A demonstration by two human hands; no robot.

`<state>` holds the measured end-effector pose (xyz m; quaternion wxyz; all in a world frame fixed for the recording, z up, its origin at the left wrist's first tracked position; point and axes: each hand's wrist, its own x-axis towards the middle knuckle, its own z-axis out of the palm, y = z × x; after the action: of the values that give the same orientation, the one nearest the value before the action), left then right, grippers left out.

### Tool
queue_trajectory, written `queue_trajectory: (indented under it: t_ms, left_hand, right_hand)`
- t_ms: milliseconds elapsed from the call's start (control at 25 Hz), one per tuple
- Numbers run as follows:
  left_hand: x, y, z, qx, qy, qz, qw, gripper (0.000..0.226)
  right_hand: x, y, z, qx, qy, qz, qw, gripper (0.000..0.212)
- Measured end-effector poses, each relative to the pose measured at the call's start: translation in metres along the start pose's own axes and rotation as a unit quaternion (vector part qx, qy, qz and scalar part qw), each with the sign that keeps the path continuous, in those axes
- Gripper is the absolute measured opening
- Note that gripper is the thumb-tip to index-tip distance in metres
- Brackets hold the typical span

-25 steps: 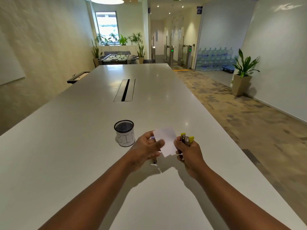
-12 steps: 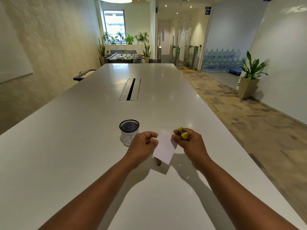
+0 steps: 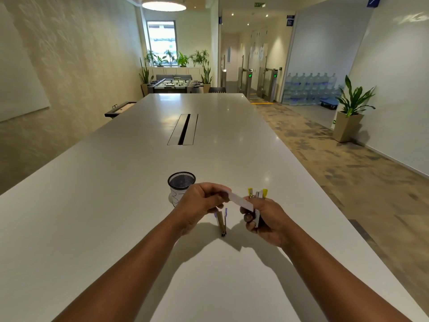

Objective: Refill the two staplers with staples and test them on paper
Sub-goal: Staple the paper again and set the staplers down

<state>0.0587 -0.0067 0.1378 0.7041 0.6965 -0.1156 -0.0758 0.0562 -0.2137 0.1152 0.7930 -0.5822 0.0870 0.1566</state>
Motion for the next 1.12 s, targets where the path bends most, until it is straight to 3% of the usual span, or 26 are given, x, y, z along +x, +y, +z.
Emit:
queue_trajectory:
  t_ms: [80, 160, 280, 360, 400, 520, 800, 920, 1000, 1120]
  left_hand:
    - [0.003, -0.002, 0.001, 0.061, 0.048, 0.000, 0.997, 0.020]
    - [0.004, -0.004, 0.003, 0.043, 0.076, -0.011, 0.996, 0.016]
    - [0.003, -0.003, 0.007, 0.014, 0.110, -0.018, 0.994, 0.011]
    - [0.002, 0.001, 0.008, 0.012, 0.118, -0.025, 0.993, 0.002]
    - [0.002, 0.002, 0.008, 0.006, 0.113, -0.029, 0.993, 0.007]
    - [-0.002, 0.007, 0.007, -0.014, 0.088, -0.039, 0.995, 0.019]
    - [-0.007, 0.012, 0.012, -0.008, 0.099, -0.031, 0.995, 0.026]
    - [-0.008, 0.013, 0.012, -0.021, 0.098, -0.019, 0.995, 0.030]
    - [-0.010, 0.015, 0.011, -0.002, 0.102, -0.001, 0.995, 0.034]
    - [-0.014, 0.017, 0.009, 0.086, 0.094, 0.035, 0.991, 0.041]
  right_hand:
    - [0.000, 0.002, 0.000, -0.039, 0.019, -0.028, 0.999, 0.018]
    - [0.001, 0.001, -0.002, -0.025, 0.033, -0.079, 0.996, 0.022]
    - [-0.003, -0.008, -0.002, -0.017, -0.006, -0.127, 0.992, 0.033]
    - [-0.008, -0.009, 0.000, -0.064, -0.012, -0.161, 0.985, 0.017]
    - [-0.009, -0.008, 0.001, -0.084, -0.008, -0.174, 0.981, 0.007]
    - [-0.008, -0.006, 0.001, -0.097, 0.017, -0.191, 0.977, 0.024]
    - [-0.013, -0.003, -0.002, -0.080, -0.018, -0.205, 0.975, 0.018]
    - [-0.015, -0.002, 0.000, -0.059, -0.024, -0.198, 0.978, 0.029]
    - [-0.016, -0.005, -0.002, -0.038, 0.004, -0.211, 0.977, 0.034]
    - [-0.018, -0.015, -0.004, -0.062, 0.042, -0.248, 0.966, 0.020]
